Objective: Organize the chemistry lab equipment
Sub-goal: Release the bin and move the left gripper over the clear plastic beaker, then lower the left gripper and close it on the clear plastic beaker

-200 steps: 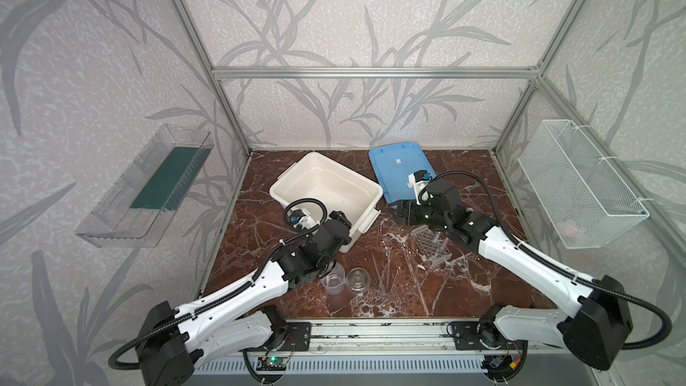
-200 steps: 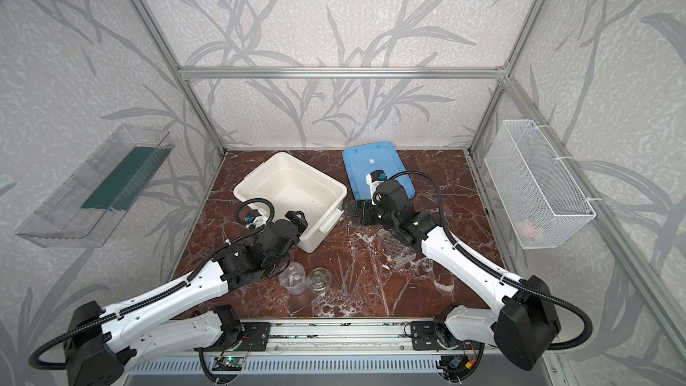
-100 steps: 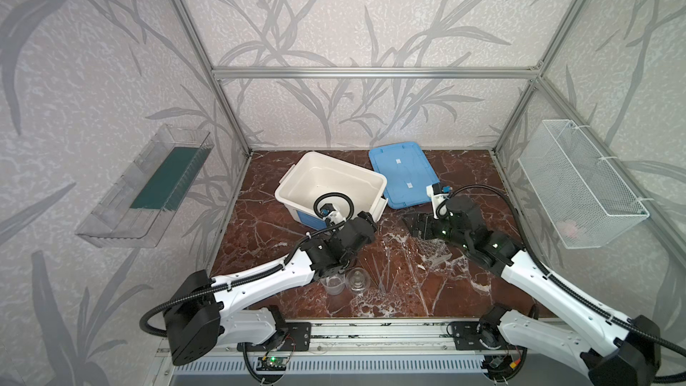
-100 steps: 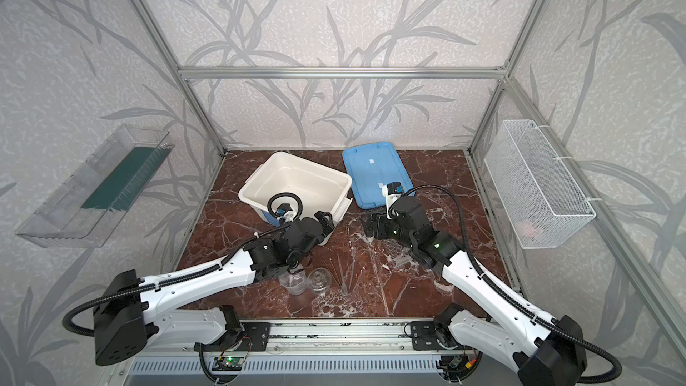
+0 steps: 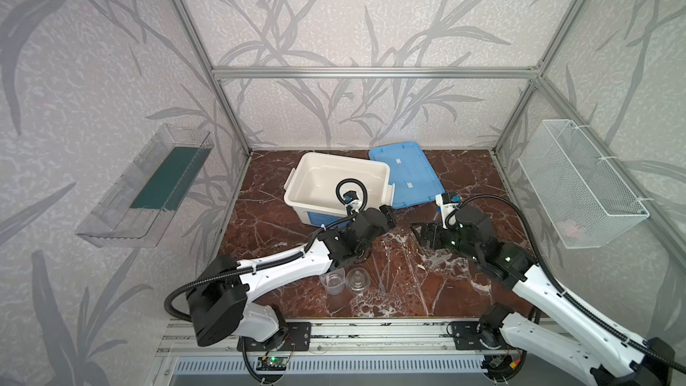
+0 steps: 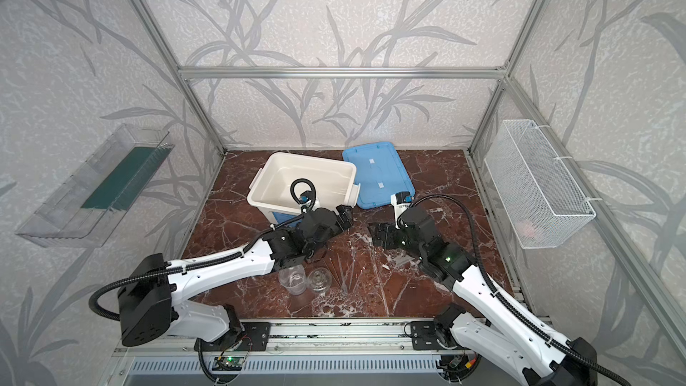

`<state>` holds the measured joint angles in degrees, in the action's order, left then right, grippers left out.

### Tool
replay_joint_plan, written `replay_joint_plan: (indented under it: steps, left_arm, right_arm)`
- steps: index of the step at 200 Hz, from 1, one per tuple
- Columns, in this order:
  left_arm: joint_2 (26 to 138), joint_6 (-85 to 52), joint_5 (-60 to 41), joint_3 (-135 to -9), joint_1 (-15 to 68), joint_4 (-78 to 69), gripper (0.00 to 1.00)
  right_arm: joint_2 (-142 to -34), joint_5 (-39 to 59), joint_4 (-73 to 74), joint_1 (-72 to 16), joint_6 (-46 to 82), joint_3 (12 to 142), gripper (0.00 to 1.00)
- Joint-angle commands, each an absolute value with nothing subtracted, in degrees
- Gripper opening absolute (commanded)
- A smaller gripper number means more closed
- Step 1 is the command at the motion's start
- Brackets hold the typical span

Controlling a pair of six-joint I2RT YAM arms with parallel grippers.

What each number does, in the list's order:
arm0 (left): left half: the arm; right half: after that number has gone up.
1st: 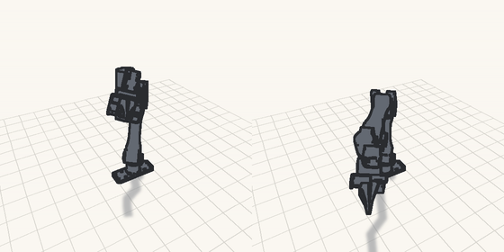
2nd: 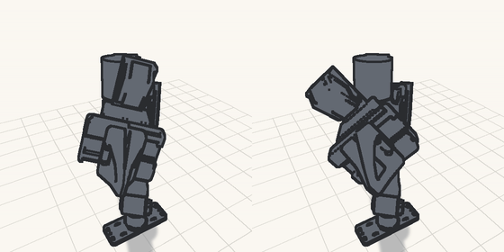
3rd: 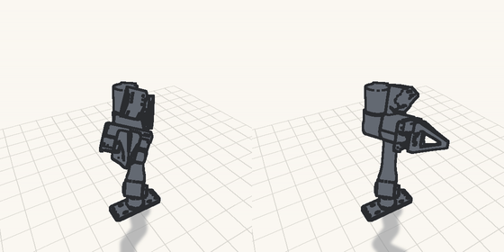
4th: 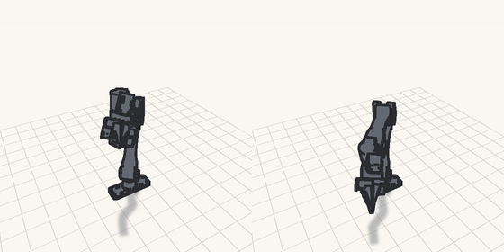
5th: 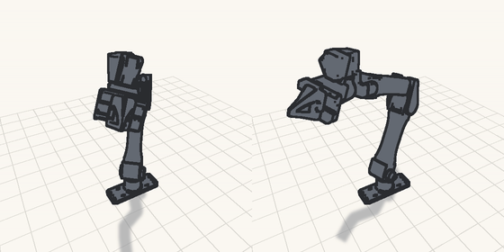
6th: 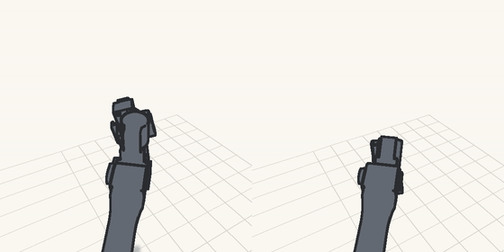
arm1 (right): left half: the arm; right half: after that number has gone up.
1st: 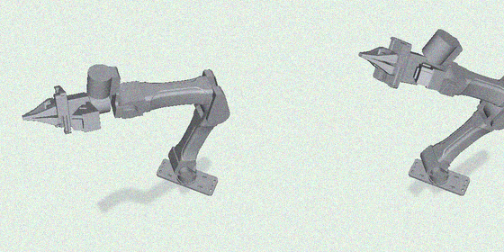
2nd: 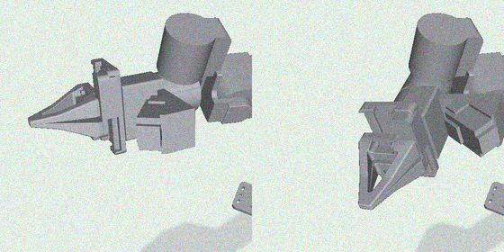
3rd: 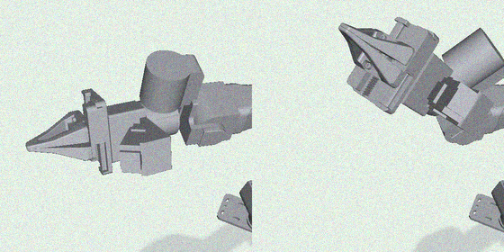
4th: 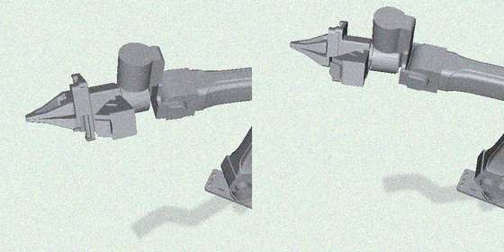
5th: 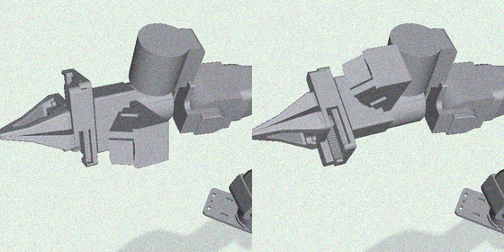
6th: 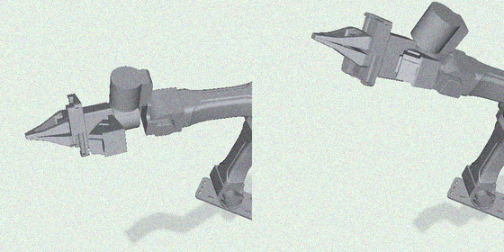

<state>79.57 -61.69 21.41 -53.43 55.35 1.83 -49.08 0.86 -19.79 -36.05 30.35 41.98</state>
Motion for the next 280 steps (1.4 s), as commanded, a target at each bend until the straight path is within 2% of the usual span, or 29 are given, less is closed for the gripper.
replay_joint_plan:
  steps: [1,18,41,75,102,117,143,182,219,252,280]
  left_arm:
    - [72.8,-45.7,13.8,-57.5,55.2,1.6,0.99]
    - [67.3,-39.0,5.3,-57.9,54.9,4.9,0.99]
    - [59.9,-36.4,6.5,-62.5,54.8,25.2,0.98]
    - [50.5,-37.2,10.2,-64.2,54.1,45.9,0.99]
    - [51.0,-36.4,9.2,-66.0,54.1,59.0,0.99]
    - [51.7,-39.6,12.0,-65.3,54.0,63.8,0.99]
    - [50.7,-47.3,15.5,-61.4,53.9,64.8,0.99]
    - [52.5,-56.4,15.9,-52.4,54.4,56.3,0.99]
    - [56.3,-62.2,19.0,-50.7,54.6,56.7,0.99]
    - [60.4,-65.2,13.6,-46.8,55.3,50.4,0.99]
    - [63.1,-66.9,15.3,-46.3,56.4,50.9,0.99]
  right_arm:
    - [-48.2,0.4,-22.8,-36.0,28.9,42.9,0.87]
    - [-48.3,3.4,-23.9,-36.1,26.5,43.2,0.91]
    - [-48.2,7.7,-26.9,-36.1,22.3,45.0,1.0]
    - [-48.0,8.2,-31.8,-36.3,17.7,47.2,0.99]
    - [-48.1,10.6,-32.7,-36.3,16.9,47.4,0.99]
    - [-48.3,11.7,-33.2,-36.5,16.8,47.5,0.99]
    - [-48.8,10.9,-34.8,-36.8,17.2,47.7,0.99]
    - [-49.3,10.9,-33.8,-37.9,19.2,46.8,0.99]
    - [-49.7,10.0,-33.6,-39.1,19.8,46.4,0.99]
    - [-49.6,9.5,-32.2,-39.0,20.4,45.2,0.99]
    - [-50.3,9.9,-32.5,-39.1,20.2,45.3,0.99]
